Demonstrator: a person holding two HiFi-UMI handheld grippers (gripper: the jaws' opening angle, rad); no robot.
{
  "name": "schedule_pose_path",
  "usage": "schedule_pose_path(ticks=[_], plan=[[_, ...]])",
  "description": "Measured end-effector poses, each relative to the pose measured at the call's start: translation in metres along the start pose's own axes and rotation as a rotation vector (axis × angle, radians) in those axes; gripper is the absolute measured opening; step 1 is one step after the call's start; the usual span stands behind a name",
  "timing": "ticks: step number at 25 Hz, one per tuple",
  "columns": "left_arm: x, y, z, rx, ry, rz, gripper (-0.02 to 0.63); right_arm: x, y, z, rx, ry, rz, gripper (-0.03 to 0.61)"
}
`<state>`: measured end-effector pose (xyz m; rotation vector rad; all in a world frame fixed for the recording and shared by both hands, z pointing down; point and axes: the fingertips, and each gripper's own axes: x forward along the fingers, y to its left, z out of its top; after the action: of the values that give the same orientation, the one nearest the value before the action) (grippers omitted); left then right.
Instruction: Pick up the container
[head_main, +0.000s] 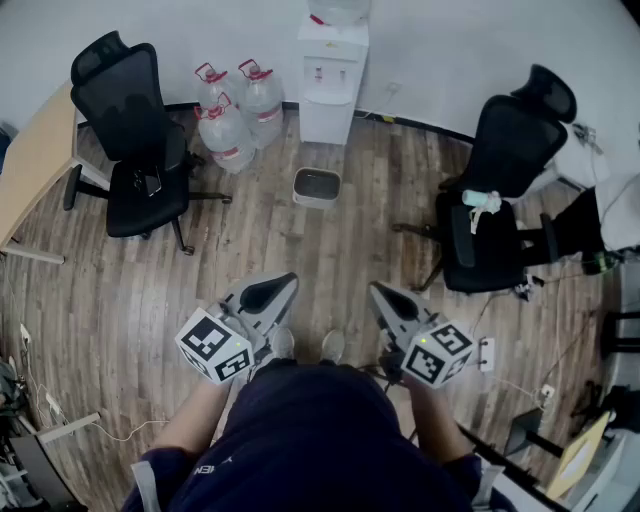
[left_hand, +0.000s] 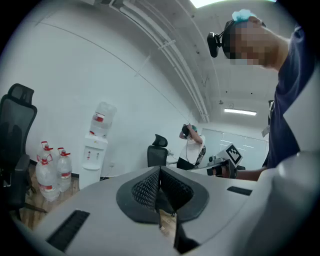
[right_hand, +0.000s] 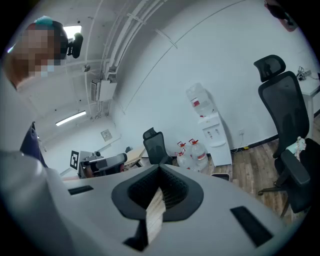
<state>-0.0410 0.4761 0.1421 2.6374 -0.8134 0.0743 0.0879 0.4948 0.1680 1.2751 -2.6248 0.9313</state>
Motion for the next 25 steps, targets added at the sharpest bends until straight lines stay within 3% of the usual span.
schedule_pose_path(ticks=[14, 25], plan=[[0.011, 0.002, -0.006, -0.005, 0.005, 0.025, 0.026, 0.000, -0.016, 0.003, 0.026, -0.004, 0.010, 0.017], [0.041, -0.027, -0.018, -0.023, -0.009, 0.075, 0.026, -0.034, -0.055, 0.005, 0.036, -0.001, 0.035, 0.017]])
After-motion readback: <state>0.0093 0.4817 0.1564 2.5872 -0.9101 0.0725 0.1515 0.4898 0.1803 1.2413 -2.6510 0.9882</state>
